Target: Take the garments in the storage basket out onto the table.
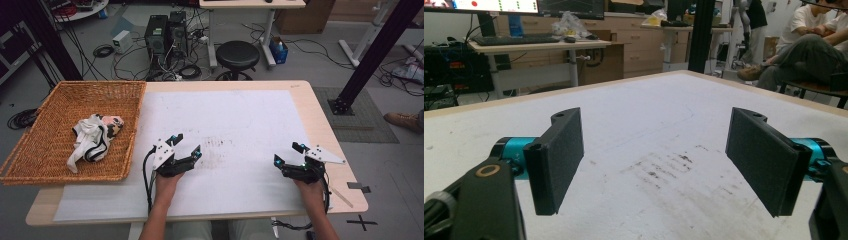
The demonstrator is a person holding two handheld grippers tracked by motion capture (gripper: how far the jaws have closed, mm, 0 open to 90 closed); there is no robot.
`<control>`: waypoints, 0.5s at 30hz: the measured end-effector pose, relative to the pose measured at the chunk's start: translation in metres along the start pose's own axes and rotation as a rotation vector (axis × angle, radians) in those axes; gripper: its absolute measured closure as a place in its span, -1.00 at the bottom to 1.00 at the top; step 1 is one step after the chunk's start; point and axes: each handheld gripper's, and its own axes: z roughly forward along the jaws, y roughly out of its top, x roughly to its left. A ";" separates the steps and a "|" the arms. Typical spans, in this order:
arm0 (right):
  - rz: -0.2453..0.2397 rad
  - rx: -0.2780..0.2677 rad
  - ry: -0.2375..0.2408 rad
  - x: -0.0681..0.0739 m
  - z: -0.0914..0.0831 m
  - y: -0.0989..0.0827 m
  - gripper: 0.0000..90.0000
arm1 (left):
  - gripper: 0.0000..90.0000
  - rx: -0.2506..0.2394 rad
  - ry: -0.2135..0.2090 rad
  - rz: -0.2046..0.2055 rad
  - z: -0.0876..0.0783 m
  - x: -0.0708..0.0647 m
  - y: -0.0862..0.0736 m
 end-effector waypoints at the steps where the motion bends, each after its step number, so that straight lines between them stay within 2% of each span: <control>1: -0.002 -0.001 0.000 0.000 0.000 0.000 -0.78 | -0.48 0.000 0.000 0.000 0.000 0.000 0.000; 15: -0.014 -0.001 0.006 0.001 0.000 0.000 -0.78 | -0.49 -0.001 0.006 0.012 0.000 -0.001 0.000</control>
